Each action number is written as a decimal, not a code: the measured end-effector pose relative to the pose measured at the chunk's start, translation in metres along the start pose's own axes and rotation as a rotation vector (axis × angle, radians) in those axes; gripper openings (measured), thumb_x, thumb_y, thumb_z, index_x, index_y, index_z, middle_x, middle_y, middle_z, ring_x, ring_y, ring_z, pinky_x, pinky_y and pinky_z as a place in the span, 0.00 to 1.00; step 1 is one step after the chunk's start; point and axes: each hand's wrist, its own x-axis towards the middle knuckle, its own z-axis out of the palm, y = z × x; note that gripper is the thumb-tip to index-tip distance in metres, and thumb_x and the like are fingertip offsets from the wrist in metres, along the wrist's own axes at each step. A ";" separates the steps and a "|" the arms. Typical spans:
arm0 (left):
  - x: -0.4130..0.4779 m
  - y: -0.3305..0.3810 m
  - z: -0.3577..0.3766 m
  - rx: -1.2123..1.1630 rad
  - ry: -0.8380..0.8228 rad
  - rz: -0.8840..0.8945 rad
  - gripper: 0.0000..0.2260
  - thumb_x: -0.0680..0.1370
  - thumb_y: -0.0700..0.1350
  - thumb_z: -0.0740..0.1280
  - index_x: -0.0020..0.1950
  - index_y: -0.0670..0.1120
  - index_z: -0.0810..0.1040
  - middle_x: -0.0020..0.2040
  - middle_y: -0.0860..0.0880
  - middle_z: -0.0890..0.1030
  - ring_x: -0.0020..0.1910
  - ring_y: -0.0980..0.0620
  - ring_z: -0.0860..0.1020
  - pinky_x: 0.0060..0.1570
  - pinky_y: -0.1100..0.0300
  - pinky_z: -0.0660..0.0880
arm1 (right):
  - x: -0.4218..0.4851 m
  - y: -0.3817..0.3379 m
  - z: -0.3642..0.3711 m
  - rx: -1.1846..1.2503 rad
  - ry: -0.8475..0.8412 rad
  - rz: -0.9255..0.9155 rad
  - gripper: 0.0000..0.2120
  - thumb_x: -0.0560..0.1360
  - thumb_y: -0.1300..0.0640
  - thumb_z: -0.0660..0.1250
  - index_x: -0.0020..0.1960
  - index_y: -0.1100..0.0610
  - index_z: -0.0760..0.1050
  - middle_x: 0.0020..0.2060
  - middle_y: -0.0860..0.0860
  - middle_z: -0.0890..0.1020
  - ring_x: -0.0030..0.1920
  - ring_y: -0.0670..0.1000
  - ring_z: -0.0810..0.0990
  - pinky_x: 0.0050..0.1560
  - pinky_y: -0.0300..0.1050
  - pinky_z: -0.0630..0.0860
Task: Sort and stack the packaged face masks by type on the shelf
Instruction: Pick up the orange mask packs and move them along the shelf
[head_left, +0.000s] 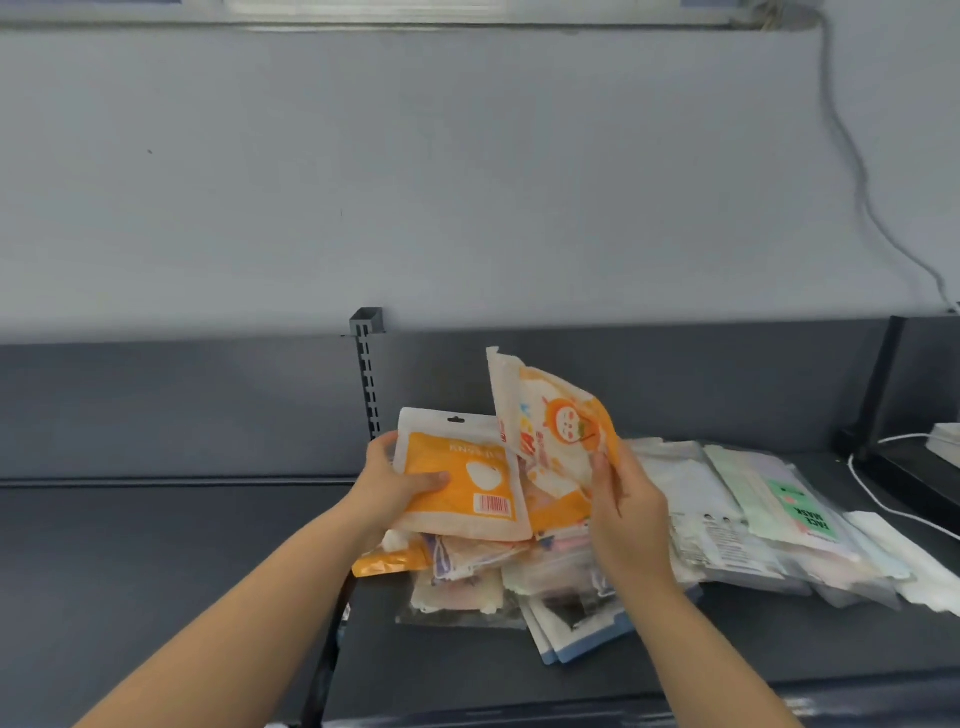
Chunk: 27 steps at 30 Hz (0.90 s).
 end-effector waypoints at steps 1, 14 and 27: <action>-0.001 0.000 -0.001 -0.036 -0.027 -0.009 0.42 0.72 0.40 0.77 0.76 0.54 0.54 0.58 0.48 0.73 0.52 0.42 0.80 0.44 0.47 0.82 | -0.002 0.000 0.003 -0.037 -0.024 -0.045 0.16 0.83 0.52 0.55 0.69 0.45 0.71 0.58 0.38 0.79 0.59 0.36 0.77 0.53 0.26 0.73; -0.005 -0.004 -0.032 -0.147 -0.149 -0.052 0.16 0.79 0.43 0.69 0.65 0.41 0.73 0.55 0.39 0.83 0.52 0.38 0.83 0.54 0.39 0.79 | -0.001 -0.031 0.053 -0.632 -0.777 -0.227 0.24 0.80 0.38 0.53 0.75 0.38 0.59 0.75 0.41 0.64 0.75 0.46 0.60 0.74 0.54 0.57; 0.010 -0.031 -0.125 -0.280 -0.115 -0.172 0.16 0.79 0.41 0.67 0.67 0.46 0.73 0.59 0.41 0.82 0.55 0.40 0.81 0.44 0.48 0.79 | 0.058 0.008 0.006 -0.860 -0.130 0.537 0.40 0.65 0.35 0.73 0.70 0.49 0.63 0.64 0.55 0.74 0.65 0.61 0.70 0.60 0.59 0.67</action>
